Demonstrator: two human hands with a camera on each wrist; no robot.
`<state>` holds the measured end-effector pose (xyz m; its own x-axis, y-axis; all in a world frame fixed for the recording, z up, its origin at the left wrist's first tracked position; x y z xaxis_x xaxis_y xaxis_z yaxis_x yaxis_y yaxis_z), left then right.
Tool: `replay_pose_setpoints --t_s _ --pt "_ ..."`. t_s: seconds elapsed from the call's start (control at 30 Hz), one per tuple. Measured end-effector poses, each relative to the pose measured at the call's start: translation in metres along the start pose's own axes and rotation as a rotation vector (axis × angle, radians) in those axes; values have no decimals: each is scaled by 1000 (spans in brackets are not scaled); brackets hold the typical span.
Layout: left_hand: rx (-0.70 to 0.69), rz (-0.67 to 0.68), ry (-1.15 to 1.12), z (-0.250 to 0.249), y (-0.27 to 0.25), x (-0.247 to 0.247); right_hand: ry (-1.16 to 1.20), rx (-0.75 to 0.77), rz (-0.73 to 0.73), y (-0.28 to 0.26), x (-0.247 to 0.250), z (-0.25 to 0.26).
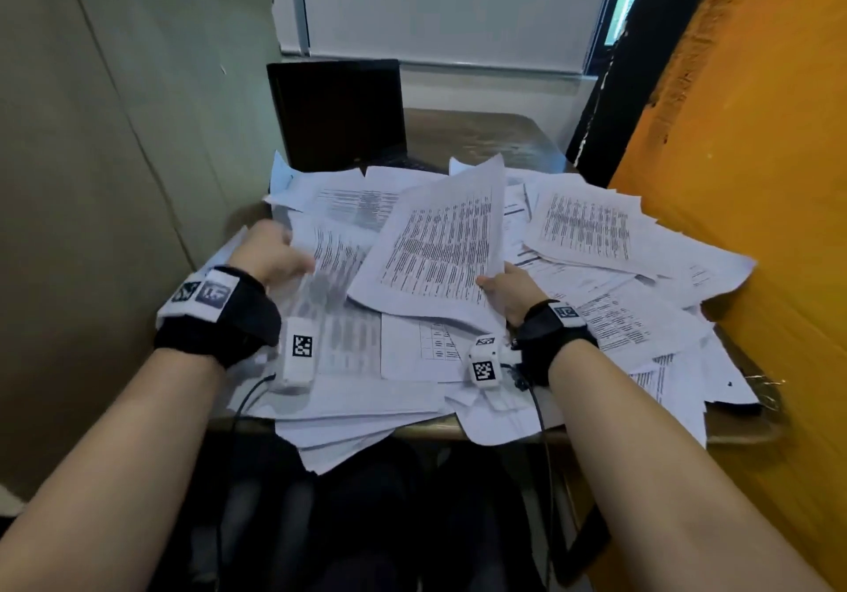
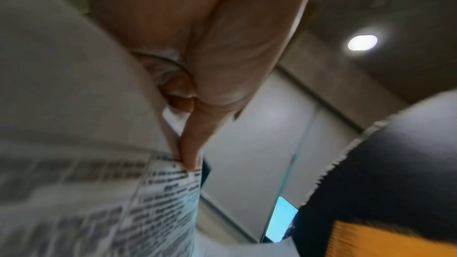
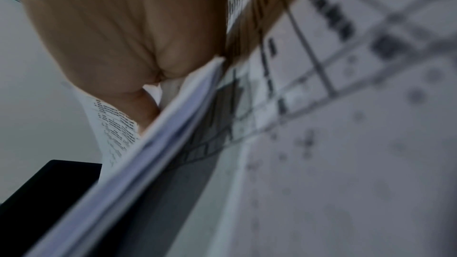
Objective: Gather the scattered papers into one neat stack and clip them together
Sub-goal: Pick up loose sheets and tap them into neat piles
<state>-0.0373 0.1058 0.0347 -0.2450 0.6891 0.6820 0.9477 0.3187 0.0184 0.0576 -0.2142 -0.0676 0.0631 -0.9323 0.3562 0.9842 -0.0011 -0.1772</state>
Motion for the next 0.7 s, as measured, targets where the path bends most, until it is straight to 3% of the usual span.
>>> replay_pose_setpoints --t_s 0.17,0.3,0.4,0.53,0.7 --pt "-512 -275 87 -121 -54 60 62 0 14 -7 -2 3" --pt "-659 -382 -189 -174 -60 97 67 11 2 -2 -3 1" --pt "-604 -410 -598 -174 -21 102 71 10 -20 -13 -3 6" --pt "-363 -277 -401 -144 41 42 9 -31 -38 -21 3 7" --pt "-156 -141 -300 -92 75 -35 64 -42 30 -10 2 4"
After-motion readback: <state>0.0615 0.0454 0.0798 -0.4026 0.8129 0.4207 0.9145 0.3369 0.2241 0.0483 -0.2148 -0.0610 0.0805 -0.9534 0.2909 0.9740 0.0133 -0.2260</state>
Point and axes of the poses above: each hand's wrist, its own y-axis towards the middle knuckle, its own x-axis out of the back of the hand, z = x × y, the point moved 5 cm from there along y, towards the middle knuckle, and after that the axes turned 9 degrees about -y, right-handed, at the moved point
